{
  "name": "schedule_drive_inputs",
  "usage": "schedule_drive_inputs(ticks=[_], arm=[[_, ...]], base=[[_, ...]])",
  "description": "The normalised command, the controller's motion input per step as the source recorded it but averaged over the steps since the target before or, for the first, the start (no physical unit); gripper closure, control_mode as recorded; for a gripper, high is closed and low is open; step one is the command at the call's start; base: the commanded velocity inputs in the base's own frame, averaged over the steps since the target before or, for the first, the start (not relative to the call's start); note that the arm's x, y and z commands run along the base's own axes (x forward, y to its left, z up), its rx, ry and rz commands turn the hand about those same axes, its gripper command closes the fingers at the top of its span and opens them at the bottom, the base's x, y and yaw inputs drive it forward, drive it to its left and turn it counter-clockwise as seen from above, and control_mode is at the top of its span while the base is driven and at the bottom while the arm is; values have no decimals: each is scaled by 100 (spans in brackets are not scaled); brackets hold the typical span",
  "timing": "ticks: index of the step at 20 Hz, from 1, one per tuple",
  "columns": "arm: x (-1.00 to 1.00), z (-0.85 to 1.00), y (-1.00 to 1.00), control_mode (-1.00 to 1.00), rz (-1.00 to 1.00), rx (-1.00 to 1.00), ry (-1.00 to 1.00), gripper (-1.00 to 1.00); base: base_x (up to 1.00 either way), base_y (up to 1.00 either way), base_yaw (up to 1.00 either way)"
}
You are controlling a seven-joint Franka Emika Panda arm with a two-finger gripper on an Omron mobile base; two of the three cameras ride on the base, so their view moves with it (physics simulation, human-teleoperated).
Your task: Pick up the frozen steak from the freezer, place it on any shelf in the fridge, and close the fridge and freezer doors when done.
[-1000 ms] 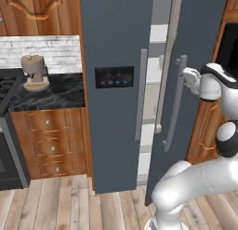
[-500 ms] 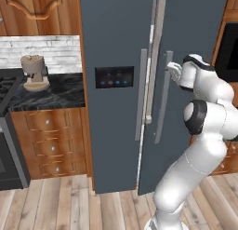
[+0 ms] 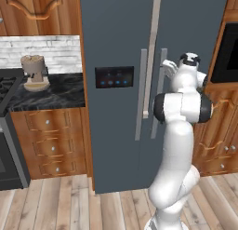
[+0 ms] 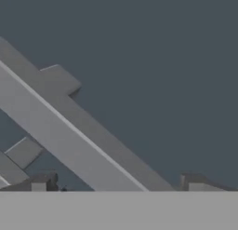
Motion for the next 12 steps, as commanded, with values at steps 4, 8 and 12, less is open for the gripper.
schedule_drive_inputs(ticks=[4,8,12], arm=[[12,2,0,-100,0,0,3,-100],[0,0,0,-100,0,0,0,-100],[-1,0,6,-100,0,0,1,-100]], base=[[0,0,0],[0,0,0],[0,0,0]])
